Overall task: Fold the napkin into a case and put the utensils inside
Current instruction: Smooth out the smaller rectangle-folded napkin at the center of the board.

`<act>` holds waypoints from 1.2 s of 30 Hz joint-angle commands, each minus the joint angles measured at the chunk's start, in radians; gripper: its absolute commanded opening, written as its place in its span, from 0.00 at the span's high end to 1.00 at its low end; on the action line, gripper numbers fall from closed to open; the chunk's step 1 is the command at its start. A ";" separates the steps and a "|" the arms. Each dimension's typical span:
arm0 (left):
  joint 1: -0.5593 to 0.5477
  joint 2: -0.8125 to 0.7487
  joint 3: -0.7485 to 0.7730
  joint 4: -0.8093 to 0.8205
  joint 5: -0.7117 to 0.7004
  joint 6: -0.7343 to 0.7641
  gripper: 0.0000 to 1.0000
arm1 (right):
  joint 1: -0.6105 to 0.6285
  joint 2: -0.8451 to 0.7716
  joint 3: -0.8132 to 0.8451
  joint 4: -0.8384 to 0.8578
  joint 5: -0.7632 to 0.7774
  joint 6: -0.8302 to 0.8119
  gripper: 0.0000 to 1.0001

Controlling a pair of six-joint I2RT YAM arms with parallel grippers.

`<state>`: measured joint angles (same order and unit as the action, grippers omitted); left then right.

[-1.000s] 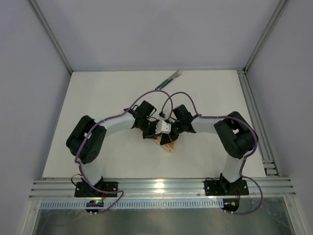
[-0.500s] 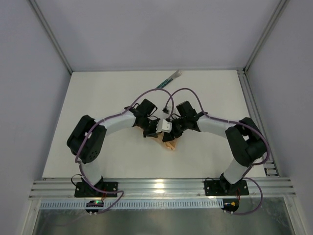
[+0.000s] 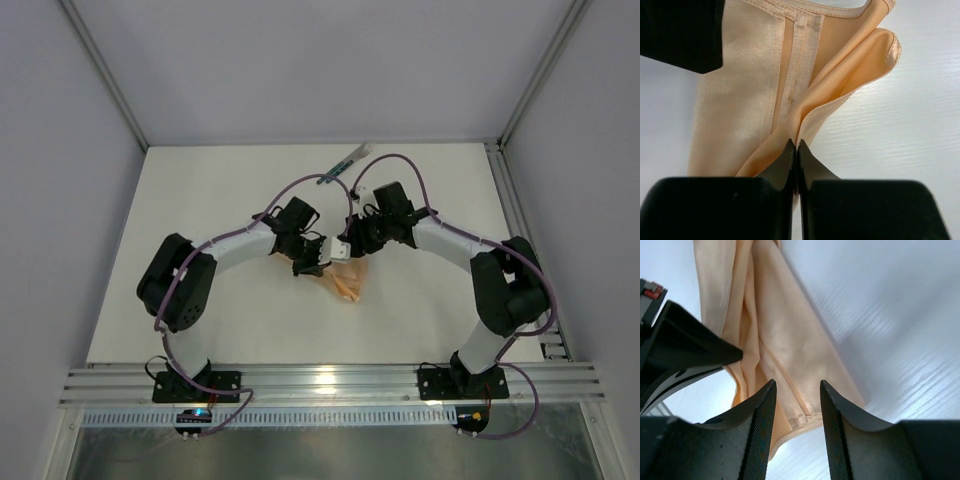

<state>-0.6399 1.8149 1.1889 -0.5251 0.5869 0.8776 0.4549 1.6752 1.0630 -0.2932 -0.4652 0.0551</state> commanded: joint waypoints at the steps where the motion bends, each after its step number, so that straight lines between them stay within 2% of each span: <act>1: 0.005 0.001 0.023 -0.009 0.011 -0.009 1.00 | -0.015 0.032 0.020 0.095 0.034 0.025 0.56; 6: 0.012 0.007 0.049 0.013 0.017 -0.052 1.00 | -0.016 0.118 0.055 0.129 0.097 0.014 0.56; 11: 0.026 0.032 0.081 0.023 0.025 -0.106 1.00 | -0.015 0.201 0.045 0.149 0.082 -0.006 0.57; 15: 0.036 0.044 0.089 0.051 0.021 -0.147 1.00 | -0.015 0.204 -0.004 0.196 0.025 -0.008 0.65; 23: 0.039 0.096 0.132 0.112 -0.074 -0.242 1.00 | -0.012 0.169 -0.063 0.216 -0.079 -0.035 0.71; 33: 0.039 0.112 0.158 0.113 -0.108 -0.238 0.99 | -0.013 0.115 -0.127 0.218 -0.185 -0.044 0.71; 36: 0.039 0.147 0.201 0.070 -0.108 -0.212 0.97 | -0.012 0.103 -0.130 0.220 -0.185 -0.032 0.68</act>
<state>-0.6064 1.9308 1.3228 -0.4606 0.4892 0.6407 0.4385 1.8214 0.9474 -0.0513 -0.6224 0.0288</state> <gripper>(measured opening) 0.026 0.310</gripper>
